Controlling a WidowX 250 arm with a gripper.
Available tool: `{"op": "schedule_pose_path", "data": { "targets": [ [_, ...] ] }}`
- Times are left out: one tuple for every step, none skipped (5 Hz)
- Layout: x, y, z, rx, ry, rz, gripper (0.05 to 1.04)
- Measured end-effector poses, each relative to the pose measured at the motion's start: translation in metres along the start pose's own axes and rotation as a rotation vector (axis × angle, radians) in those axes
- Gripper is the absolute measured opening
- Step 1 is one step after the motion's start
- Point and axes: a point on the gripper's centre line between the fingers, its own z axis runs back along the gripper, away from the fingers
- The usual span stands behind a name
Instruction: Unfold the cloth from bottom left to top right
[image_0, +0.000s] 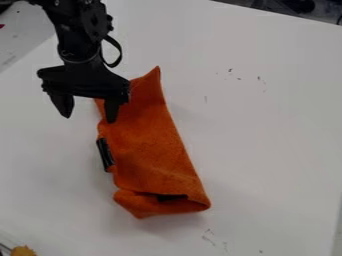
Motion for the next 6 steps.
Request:
{"op": "schedule_pose_path", "data": {
  "targets": [
    [-0.006, -0.001, -0.006, 0.002, 0.026, 0.005, 0.999],
    [-0.016, -0.003, -0.017, -0.007, 0.034, 0.044, 0.999],
    [-0.028, -0.007, -0.033, -0.027, 0.04, 0.085, 0.999],
    [-0.035, -0.01, -0.039, -0.044, 0.028, 0.115, 0.999],
    [-0.036, -0.011, -0.046, -0.059, 0.045, 0.105, 0.942],
    [-0.032, -0.01, -0.046, -0.062, 0.045, 0.091, 0.65]
  ]
}}
